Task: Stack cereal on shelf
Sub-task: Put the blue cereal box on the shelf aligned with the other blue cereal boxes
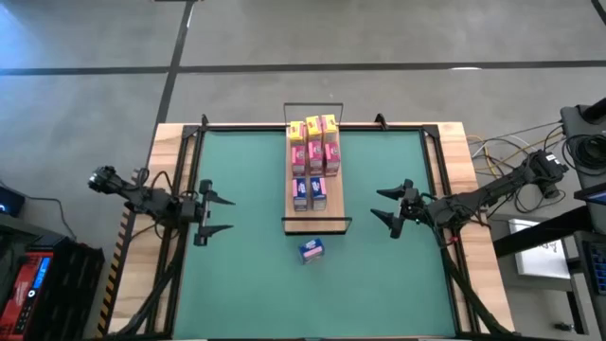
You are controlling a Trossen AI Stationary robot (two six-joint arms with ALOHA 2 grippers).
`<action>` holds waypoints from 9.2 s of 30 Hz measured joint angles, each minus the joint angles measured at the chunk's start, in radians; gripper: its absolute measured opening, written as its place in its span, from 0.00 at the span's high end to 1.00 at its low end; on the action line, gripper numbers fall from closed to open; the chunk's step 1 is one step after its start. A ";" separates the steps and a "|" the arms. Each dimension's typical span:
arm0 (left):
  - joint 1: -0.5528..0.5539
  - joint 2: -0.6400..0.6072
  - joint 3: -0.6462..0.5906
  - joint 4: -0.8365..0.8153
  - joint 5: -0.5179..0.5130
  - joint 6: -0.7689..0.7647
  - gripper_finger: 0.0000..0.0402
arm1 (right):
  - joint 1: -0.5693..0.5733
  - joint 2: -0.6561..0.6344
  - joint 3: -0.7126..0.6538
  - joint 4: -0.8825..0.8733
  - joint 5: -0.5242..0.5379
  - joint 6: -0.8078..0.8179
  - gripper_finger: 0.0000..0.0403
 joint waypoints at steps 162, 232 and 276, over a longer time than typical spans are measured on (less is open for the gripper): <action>0.000 0.104 -0.014 0.008 -0.013 -0.065 0.31 | -0.005 1.166 1.345 -0.818 -0.418 -0.360 0.10; 0.000 0.108 -0.014 0.011 -0.013 -0.065 0.31 | 0.059 1.020 1.375 -1.254 -0.351 1.243 0.11; 0.000 0.112 -0.014 0.011 -0.013 -0.065 0.31 | -0.041 1.327 1.806 -1.493 -0.509 1.270 0.01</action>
